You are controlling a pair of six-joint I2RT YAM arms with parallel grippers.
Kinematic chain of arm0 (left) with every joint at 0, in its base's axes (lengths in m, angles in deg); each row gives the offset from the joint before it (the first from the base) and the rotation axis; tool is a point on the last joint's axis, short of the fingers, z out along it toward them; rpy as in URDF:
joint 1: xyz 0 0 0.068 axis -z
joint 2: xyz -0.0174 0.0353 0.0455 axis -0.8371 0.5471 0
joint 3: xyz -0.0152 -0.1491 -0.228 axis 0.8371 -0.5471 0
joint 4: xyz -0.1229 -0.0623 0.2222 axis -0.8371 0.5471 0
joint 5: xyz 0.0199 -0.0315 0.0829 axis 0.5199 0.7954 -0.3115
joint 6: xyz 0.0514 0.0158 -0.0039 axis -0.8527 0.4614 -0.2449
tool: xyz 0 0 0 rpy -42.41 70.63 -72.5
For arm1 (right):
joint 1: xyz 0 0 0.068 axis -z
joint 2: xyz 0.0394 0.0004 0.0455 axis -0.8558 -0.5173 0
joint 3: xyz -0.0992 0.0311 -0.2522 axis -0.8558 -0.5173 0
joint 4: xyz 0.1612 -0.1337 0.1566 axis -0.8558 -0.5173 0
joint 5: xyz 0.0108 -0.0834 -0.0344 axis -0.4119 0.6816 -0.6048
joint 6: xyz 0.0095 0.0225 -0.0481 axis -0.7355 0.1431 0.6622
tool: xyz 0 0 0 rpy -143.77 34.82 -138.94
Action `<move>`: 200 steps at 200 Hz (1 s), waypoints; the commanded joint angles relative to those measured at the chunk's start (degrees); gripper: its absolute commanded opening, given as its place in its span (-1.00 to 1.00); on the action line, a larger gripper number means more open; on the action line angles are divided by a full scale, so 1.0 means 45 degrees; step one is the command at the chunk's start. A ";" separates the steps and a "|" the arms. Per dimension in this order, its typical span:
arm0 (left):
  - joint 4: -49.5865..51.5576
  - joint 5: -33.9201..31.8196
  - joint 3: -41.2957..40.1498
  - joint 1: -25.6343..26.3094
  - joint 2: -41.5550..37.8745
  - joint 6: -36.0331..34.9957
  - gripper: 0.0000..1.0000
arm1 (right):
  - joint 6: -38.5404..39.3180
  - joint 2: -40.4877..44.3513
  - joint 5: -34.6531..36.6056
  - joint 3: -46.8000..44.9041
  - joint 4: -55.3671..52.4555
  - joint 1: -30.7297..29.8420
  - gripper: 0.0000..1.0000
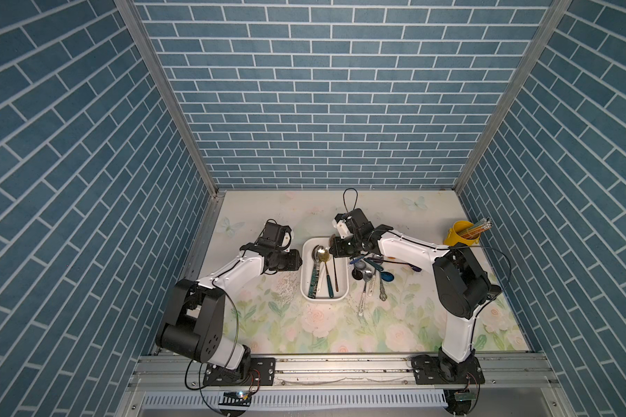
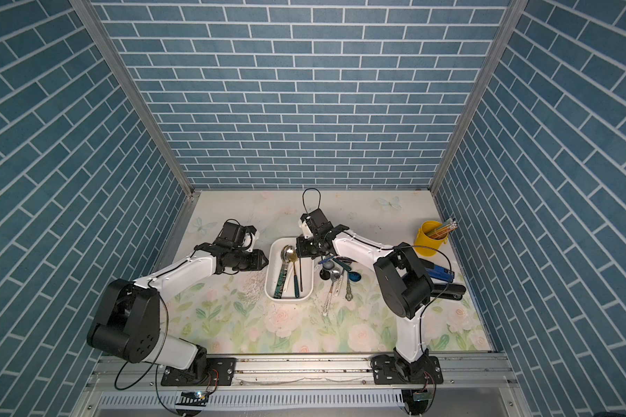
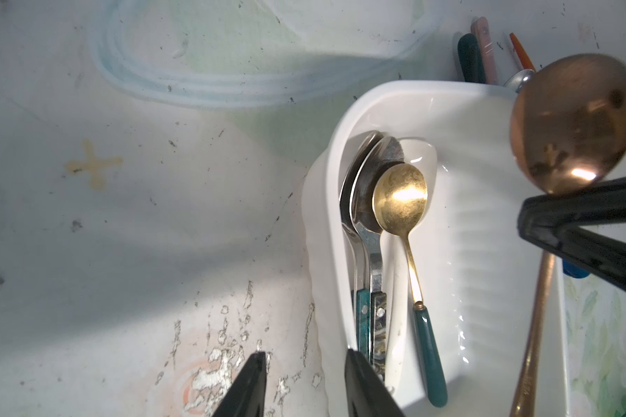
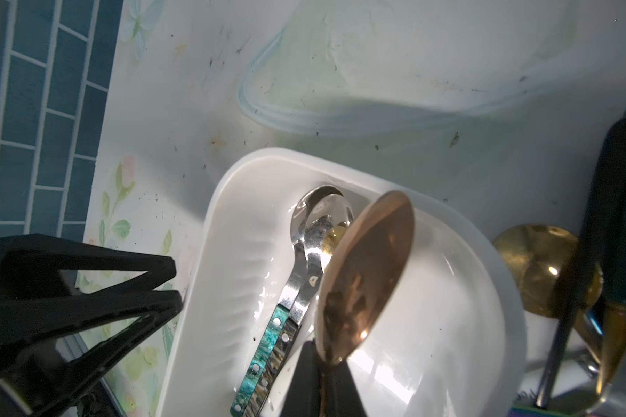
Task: Put the spoon into the storage box
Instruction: Place the spoon in the storage box.
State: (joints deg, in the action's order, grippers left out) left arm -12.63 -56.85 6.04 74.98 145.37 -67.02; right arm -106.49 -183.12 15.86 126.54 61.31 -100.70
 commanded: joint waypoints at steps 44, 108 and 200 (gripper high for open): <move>-0.0030 0.0086 -0.0104 0.0087 -0.0039 0.0038 -0.17 | -0.0326 -0.1046 -0.0126 -0.0140 0.0129 -0.0057 -1.00; 0.0121 -0.0546 -0.0084 0.0407 -0.0051 0.0019 -0.17 | -0.0207 -0.1057 0.0133 0.0353 -0.0740 -0.0076 -0.47; 0.0512 -0.2122 0.0744 0.1093 0.0184 -0.0235 -0.17 | -0.0563 0.3028 0.3276 -0.0372 -0.1901 0.0300 -0.31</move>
State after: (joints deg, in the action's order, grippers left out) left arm -11.93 -63.27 7.17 78.74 145.50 -67.28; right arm -108.24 -175.23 24.38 125.86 55.22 -100.52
